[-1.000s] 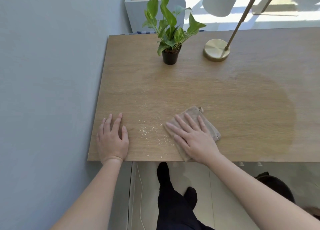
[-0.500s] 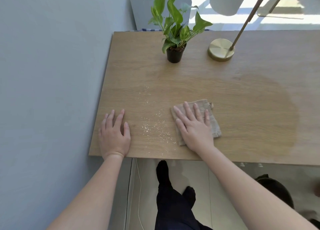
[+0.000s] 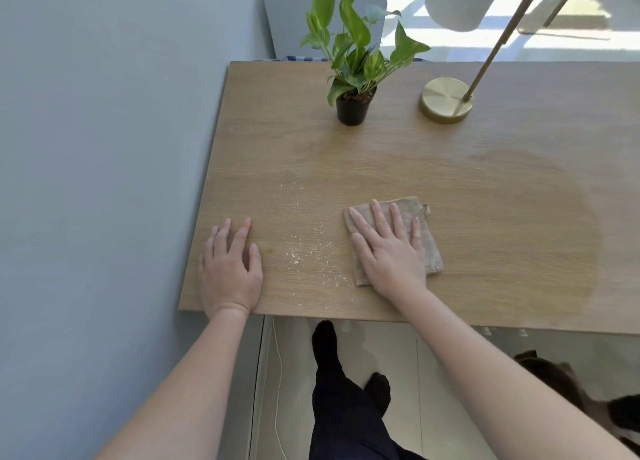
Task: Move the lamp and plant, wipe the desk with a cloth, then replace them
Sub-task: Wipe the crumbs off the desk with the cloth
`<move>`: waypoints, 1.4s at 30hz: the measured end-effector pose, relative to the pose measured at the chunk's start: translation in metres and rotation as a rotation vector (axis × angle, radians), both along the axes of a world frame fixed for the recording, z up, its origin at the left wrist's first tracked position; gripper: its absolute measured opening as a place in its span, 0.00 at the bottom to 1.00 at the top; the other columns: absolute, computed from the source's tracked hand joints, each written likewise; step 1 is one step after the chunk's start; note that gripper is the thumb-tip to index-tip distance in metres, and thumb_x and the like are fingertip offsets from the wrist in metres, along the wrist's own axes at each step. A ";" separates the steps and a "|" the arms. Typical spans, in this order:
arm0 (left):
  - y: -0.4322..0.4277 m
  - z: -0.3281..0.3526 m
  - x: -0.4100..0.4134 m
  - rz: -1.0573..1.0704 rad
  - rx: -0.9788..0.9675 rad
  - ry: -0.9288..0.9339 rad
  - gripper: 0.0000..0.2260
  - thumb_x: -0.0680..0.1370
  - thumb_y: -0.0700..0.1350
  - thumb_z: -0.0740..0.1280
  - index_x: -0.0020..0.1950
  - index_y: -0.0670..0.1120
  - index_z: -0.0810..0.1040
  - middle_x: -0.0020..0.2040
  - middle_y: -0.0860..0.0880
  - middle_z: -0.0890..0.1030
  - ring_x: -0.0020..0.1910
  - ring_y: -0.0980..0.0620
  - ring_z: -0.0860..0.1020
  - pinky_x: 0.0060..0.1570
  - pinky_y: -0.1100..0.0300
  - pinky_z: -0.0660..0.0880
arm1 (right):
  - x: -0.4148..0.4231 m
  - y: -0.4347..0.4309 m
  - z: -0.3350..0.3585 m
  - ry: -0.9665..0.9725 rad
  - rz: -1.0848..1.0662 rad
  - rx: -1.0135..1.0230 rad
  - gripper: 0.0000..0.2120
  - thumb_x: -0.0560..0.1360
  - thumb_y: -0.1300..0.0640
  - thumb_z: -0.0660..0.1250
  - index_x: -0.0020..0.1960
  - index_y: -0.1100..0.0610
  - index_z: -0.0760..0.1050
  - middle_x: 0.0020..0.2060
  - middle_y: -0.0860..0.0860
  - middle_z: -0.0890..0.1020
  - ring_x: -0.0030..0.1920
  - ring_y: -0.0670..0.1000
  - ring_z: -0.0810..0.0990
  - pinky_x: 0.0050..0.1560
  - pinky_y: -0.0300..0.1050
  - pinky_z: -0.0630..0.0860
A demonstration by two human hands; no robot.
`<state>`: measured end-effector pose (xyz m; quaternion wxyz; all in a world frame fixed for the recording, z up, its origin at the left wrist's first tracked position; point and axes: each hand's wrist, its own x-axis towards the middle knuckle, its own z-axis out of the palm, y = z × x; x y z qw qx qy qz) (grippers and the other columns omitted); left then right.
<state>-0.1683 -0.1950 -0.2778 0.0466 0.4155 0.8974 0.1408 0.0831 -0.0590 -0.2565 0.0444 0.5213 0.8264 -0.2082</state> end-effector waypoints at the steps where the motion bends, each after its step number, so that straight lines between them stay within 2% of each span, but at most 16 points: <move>1: 0.001 0.000 0.000 0.000 0.003 0.000 0.22 0.86 0.53 0.62 0.81 0.60 0.70 0.83 0.49 0.68 0.83 0.44 0.63 0.79 0.41 0.63 | -0.005 -0.008 0.001 0.011 0.061 -0.004 0.24 0.87 0.33 0.38 0.83 0.27 0.43 0.86 0.38 0.43 0.85 0.49 0.34 0.83 0.60 0.31; 4: 0.001 0.000 0.000 -0.001 0.002 0.001 0.22 0.86 0.53 0.62 0.81 0.60 0.70 0.83 0.49 0.68 0.83 0.44 0.63 0.79 0.40 0.64 | 0.017 -0.038 0.006 0.037 0.319 -0.020 0.23 0.88 0.34 0.39 0.82 0.25 0.42 0.85 0.35 0.44 0.85 0.46 0.35 0.84 0.60 0.34; 6: -0.001 0.000 -0.001 0.000 0.002 0.000 0.22 0.86 0.53 0.62 0.81 0.60 0.70 0.83 0.50 0.68 0.83 0.44 0.63 0.78 0.40 0.64 | 0.051 -0.045 0.009 0.030 0.418 -0.013 0.23 0.88 0.35 0.40 0.81 0.24 0.41 0.85 0.34 0.45 0.85 0.43 0.36 0.85 0.59 0.37; 8: 0.000 0.000 -0.002 -0.001 0.008 -0.001 0.22 0.85 0.53 0.63 0.81 0.60 0.71 0.83 0.49 0.68 0.83 0.44 0.63 0.78 0.39 0.65 | 0.079 -0.034 0.011 -0.001 0.387 -0.013 0.23 0.88 0.35 0.41 0.81 0.23 0.41 0.85 0.34 0.46 0.85 0.42 0.37 0.85 0.59 0.38; 10: 0.000 0.000 -0.002 0.001 0.008 -0.005 0.22 0.86 0.53 0.63 0.81 0.60 0.71 0.83 0.49 0.68 0.83 0.44 0.63 0.78 0.39 0.65 | 0.083 -0.016 0.011 -0.019 0.264 0.000 0.22 0.88 0.35 0.42 0.81 0.23 0.42 0.85 0.34 0.47 0.85 0.43 0.38 0.85 0.58 0.37; 14: -0.003 -0.001 -0.003 0.004 -0.003 -0.010 0.22 0.86 0.54 0.62 0.81 0.60 0.70 0.83 0.50 0.67 0.83 0.44 0.63 0.79 0.40 0.64 | 0.029 -0.006 0.000 -0.017 0.029 0.030 0.23 0.87 0.34 0.38 0.81 0.24 0.42 0.86 0.37 0.46 0.86 0.47 0.37 0.84 0.59 0.35; 16: -0.002 -0.001 -0.003 0.000 0.001 -0.016 0.22 0.86 0.54 0.62 0.81 0.60 0.70 0.83 0.50 0.67 0.83 0.44 0.62 0.79 0.39 0.63 | -0.001 -0.012 -0.003 -0.019 -0.013 0.018 0.24 0.87 0.34 0.37 0.82 0.26 0.40 0.86 0.38 0.43 0.85 0.49 0.34 0.84 0.60 0.33; 19: 0.001 0.000 -0.001 0.009 0.003 -0.019 0.22 0.86 0.54 0.62 0.81 0.60 0.70 0.83 0.50 0.68 0.83 0.45 0.63 0.79 0.39 0.64 | -0.016 -0.034 0.001 0.021 0.171 0.007 0.23 0.87 0.34 0.37 0.82 0.26 0.41 0.85 0.38 0.43 0.85 0.49 0.34 0.83 0.61 0.33; 21: -0.001 0.000 -0.001 0.012 -0.003 -0.015 0.22 0.86 0.54 0.61 0.81 0.60 0.70 0.83 0.50 0.68 0.83 0.45 0.62 0.79 0.39 0.64 | 0.004 -0.052 0.003 0.057 0.374 -0.004 0.23 0.88 0.35 0.39 0.82 0.25 0.42 0.85 0.36 0.45 0.86 0.47 0.37 0.84 0.60 0.34; 23: -0.002 0.001 -0.002 0.005 0.001 -0.016 0.22 0.86 0.54 0.61 0.81 0.60 0.70 0.83 0.50 0.68 0.83 0.45 0.62 0.79 0.39 0.64 | 0.035 -0.056 0.006 0.054 0.447 0.006 0.23 0.88 0.35 0.40 0.81 0.24 0.42 0.85 0.34 0.46 0.85 0.44 0.37 0.85 0.59 0.37; 27: 0.002 0.002 -0.001 0.004 0.023 -0.016 0.22 0.85 0.53 0.62 0.80 0.60 0.72 0.83 0.50 0.69 0.83 0.45 0.63 0.79 0.41 0.64 | 0.059 -0.023 0.007 -0.003 0.234 0.020 0.22 0.87 0.34 0.40 0.81 0.23 0.42 0.85 0.33 0.46 0.85 0.43 0.37 0.85 0.58 0.37; 31: -0.002 -0.002 -0.004 0.011 0.017 -0.009 0.22 0.85 0.53 0.62 0.80 0.61 0.71 0.83 0.50 0.69 0.83 0.45 0.63 0.78 0.41 0.65 | 0.000 -0.017 -0.001 0.009 0.026 0.024 0.23 0.87 0.35 0.39 0.82 0.25 0.42 0.86 0.37 0.44 0.85 0.47 0.35 0.83 0.58 0.32; 34: -0.001 -0.002 -0.004 0.003 0.016 -0.022 0.22 0.85 0.54 0.62 0.81 0.61 0.70 0.83 0.50 0.68 0.83 0.45 0.63 0.79 0.41 0.64 | -0.032 -0.036 -0.002 0.017 0.095 0.009 0.24 0.87 0.35 0.38 0.82 0.27 0.40 0.85 0.39 0.41 0.85 0.50 0.33 0.83 0.60 0.31; 38: -0.004 -0.003 -0.006 -0.019 0.005 -0.054 0.23 0.86 0.54 0.61 0.82 0.60 0.69 0.84 0.50 0.66 0.84 0.45 0.61 0.80 0.40 0.61 | -0.009 -0.064 0.002 0.067 0.373 -0.007 0.23 0.88 0.35 0.40 0.82 0.25 0.43 0.85 0.36 0.45 0.86 0.47 0.37 0.84 0.59 0.33; 40: -0.009 -0.003 -0.016 -0.077 0.003 -0.086 0.24 0.86 0.55 0.58 0.83 0.58 0.67 0.84 0.50 0.65 0.84 0.46 0.60 0.81 0.40 0.60 | 0.021 -0.060 0.005 0.070 0.379 -0.010 0.22 0.88 0.35 0.41 0.81 0.24 0.43 0.84 0.33 0.46 0.85 0.44 0.37 0.84 0.57 0.34; 42: -0.015 -0.003 -0.033 -0.186 0.024 -0.099 0.26 0.85 0.56 0.55 0.84 0.54 0.67 0.84 0.49 0.65 0.84 0.45 0.61 0.81 0.42 0.61 | 0.043 -0.043 0.008 0.043 0.291 -0.001 0.22 0.88 0.34 0.41 0.81 0.23 0.43 0.84 0.32 0.46 0.85 0.43 0.38 0.85 0.57 0.36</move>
